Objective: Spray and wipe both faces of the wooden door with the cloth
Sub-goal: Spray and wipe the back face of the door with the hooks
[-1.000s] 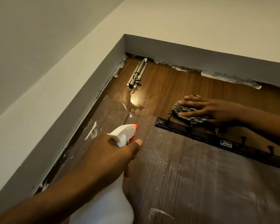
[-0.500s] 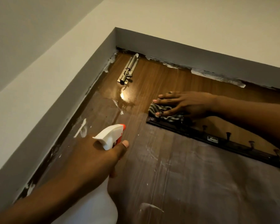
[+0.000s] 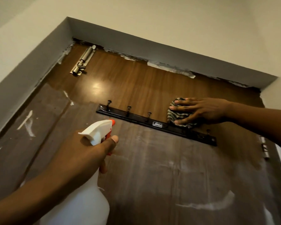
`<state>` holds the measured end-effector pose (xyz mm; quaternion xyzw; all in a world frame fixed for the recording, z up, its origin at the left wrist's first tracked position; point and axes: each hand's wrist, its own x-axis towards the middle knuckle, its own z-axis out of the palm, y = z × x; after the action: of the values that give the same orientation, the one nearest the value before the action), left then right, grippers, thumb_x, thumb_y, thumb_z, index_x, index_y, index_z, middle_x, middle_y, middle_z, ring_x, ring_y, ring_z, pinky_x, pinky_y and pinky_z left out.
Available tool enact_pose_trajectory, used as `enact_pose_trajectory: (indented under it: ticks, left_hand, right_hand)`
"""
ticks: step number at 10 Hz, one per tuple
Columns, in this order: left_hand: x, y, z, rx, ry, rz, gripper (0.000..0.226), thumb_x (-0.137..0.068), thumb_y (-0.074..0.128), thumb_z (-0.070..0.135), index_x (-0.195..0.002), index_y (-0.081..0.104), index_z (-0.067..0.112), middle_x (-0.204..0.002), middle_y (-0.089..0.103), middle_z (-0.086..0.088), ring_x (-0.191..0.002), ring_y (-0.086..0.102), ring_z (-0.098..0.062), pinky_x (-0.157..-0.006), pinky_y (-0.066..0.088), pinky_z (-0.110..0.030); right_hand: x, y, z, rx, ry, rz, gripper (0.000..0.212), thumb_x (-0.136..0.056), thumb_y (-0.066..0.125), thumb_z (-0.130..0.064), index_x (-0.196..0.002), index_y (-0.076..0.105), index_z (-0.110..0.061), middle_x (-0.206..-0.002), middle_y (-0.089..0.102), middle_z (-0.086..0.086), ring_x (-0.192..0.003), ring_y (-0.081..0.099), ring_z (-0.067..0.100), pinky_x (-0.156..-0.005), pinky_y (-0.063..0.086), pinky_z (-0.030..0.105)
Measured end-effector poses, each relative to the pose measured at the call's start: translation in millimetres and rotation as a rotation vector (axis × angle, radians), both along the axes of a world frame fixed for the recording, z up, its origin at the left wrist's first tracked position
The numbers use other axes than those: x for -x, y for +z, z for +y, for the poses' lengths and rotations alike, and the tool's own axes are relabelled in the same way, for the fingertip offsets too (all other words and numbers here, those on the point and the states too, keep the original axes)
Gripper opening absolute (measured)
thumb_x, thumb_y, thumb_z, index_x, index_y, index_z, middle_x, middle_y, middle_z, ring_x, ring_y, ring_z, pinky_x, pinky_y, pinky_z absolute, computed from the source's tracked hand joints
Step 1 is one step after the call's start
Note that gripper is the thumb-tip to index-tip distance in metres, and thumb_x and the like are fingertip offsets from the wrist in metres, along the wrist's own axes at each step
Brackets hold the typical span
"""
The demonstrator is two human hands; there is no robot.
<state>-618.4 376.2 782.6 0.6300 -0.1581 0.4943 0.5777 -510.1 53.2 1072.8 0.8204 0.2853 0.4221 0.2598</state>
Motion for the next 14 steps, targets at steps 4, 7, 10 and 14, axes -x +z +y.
enact_pose_trajectory:
  ticks: [4, 7, 10, 14]
  left_hand:
    - [-0.6, 5.1, -150.7, -0.101, 0.006, -0.046, 0.047, -0.083, 0.063, 0.036, -0.128, 0.054, 0.03, -0.075, 0.07, -0.006, -0.046, 0.061, -0.013, -0.06, 0.051, -0.028]
    - [0.8, 2.0, -133.1, -0.169, 0.206, -0.028, 0.055, -0.086, 0.058, 0.044, -0.137, 0.045, 0.029, -0.107, 0.067, -0.003, -0.073, 0.062, -0.015, -0.064, 0.052, -0.023]
    - [26.1, -26.1, -45.5, -0.073, 0.329, 0.02, 0.058, -0.084, 0.061, 0.046, -0.136, 0.047, 0.026, -0.109, 0.067, -0.003, -0.079, 0.066, -0.017, -0.071, 0.056, -0.024]
    - [45.2, -28.7, 107.5, -0.055, 0.455, 0.113, 0.049, -0.084, 0.06, 0.048, -0.122, 0.058, 0.019, -0.11, 0.066, 0.001, -0.084, 0.057, -0.009, -0.075, 0.047, -0.02]
  right_hand:
    - [-6.1, -97.3, -236.8, 0.01, -0.018, -0.422, 0.061, -0.099, 0.034, -0.039, -0.156, 0.014, -0.044, -0.167, 0.007, -0.003, -0.153, 0.012, 0.028, -0.108, 0.036, 0.062]
    - [-73.3, -271.2, -190.9, -0.711, 0.123, -0.418, 0.068, -0.081, 0.03, -0.034, -0.145, 0.049, -0.02, -0.15, 0.043, 0.026, -0.136, 0.038, 0.05, -0.114, 0.027, 0.063]
    - [-28.1, -263.8, 49.4, -0.513, 0.284, -0.325, 0.066, -0.081, 0.037, -0.03, -0.145, 0.049, -0.03, -0.152, 0.046, 0.006, -0.14, 0.039, 0.031, -0.11, 0.031, 0.048]
    - [-10.5, -192.7, 277.0, -0.229, 0.336, -0.388, 0.064, -0.089, 0.033, -0.036, -0.152, 0.038, -0.024, -0.159, 0.033, 0.009, -0.148, 0.027, 0.029, -0.121, 0.014, 0.049]
